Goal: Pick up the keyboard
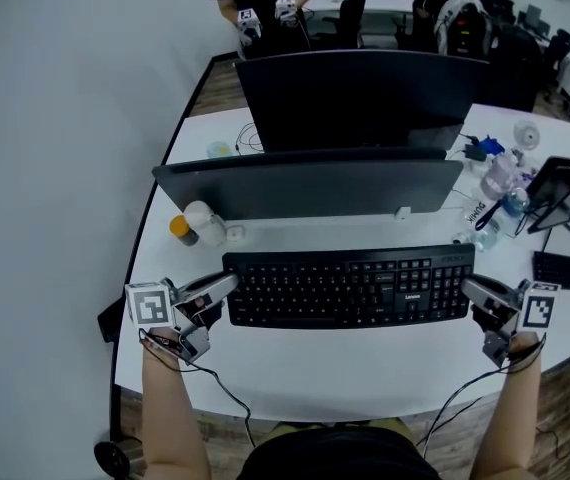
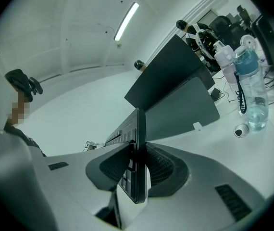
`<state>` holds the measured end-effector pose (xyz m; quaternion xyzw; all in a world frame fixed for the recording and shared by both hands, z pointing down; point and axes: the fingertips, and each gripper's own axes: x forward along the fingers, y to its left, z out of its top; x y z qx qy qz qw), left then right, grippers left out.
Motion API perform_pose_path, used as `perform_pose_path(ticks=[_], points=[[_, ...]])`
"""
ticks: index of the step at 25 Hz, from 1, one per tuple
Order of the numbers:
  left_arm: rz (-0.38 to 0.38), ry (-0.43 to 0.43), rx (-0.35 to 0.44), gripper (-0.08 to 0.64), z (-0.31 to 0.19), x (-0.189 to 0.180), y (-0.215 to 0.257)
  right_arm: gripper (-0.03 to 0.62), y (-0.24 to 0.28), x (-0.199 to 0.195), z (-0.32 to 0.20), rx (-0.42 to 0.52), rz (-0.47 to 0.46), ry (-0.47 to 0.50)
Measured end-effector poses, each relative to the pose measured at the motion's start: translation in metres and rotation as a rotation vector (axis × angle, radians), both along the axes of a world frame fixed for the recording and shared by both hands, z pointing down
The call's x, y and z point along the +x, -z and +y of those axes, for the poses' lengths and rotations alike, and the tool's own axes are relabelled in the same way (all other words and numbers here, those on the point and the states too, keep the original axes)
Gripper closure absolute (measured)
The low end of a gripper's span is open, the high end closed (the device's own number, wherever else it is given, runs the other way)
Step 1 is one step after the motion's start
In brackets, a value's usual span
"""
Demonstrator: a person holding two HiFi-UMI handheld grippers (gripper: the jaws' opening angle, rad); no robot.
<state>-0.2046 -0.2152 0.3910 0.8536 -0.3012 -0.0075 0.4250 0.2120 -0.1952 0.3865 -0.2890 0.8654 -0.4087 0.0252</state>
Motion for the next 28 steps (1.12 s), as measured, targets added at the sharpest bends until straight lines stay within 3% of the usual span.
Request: perform_pose_path(ticks=[9, 28], points=[[0.012, 0.006, 0.075, 0.454, -0.003, 0.002, 0.020, 0.480, 0.012, -0.004, -0.001, 0.082, -0.032, -0.021], [0.024, 0.030, 0.067, 0.455, 0.003, 0.003, 0.005, 0.480, 0.001, -0.005, -0.007, 0.098, -0.037, -0.021]])
